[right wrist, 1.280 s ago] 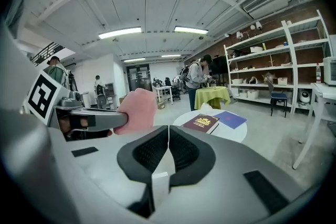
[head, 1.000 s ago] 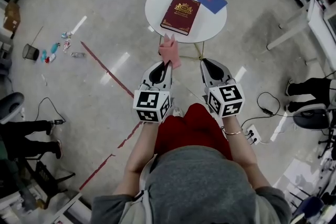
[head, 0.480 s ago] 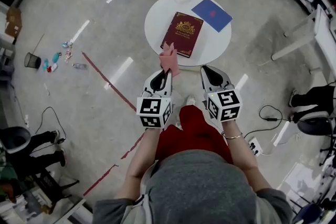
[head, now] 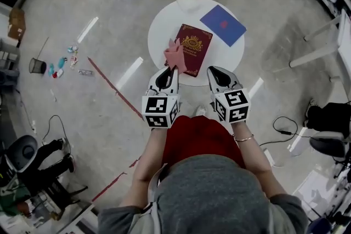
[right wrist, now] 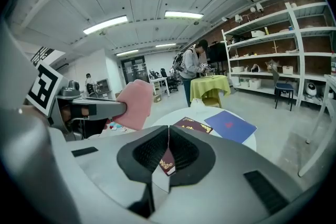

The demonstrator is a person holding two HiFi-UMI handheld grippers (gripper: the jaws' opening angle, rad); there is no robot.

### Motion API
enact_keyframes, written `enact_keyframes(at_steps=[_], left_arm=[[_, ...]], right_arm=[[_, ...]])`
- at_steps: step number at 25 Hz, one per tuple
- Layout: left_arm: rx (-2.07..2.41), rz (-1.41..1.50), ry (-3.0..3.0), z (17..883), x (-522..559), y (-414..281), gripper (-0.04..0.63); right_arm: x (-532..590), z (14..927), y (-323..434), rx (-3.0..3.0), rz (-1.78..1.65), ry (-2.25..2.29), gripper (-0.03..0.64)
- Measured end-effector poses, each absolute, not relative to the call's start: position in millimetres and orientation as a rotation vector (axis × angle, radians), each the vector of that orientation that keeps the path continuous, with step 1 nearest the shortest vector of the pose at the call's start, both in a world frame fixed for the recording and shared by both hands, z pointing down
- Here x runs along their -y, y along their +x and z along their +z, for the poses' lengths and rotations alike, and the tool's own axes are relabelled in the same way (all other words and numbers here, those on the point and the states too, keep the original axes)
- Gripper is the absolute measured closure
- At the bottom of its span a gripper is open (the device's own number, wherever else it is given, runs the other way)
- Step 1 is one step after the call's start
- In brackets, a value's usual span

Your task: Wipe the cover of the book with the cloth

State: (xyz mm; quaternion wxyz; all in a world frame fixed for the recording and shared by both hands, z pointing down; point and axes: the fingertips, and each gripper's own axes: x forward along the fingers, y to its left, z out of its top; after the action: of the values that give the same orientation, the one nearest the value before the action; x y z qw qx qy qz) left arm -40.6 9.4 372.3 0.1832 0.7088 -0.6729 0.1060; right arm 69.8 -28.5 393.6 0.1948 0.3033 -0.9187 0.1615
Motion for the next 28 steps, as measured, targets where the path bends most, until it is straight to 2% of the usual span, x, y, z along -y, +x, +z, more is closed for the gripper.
enact_keyframes(at_steps=[12,28], left_arm=[[1.831,0.373,2.034,388.9,71.0,-60.2,0.563],[1.370,0.486,2.250,439.2,178.3,-72.4,0.563]], right_arm=[[90.7,415.1,59.3,2.525,0.525,0.948,0.588],[135.9,468.7,17.1,2.245,0.681,1.227,0.588]])
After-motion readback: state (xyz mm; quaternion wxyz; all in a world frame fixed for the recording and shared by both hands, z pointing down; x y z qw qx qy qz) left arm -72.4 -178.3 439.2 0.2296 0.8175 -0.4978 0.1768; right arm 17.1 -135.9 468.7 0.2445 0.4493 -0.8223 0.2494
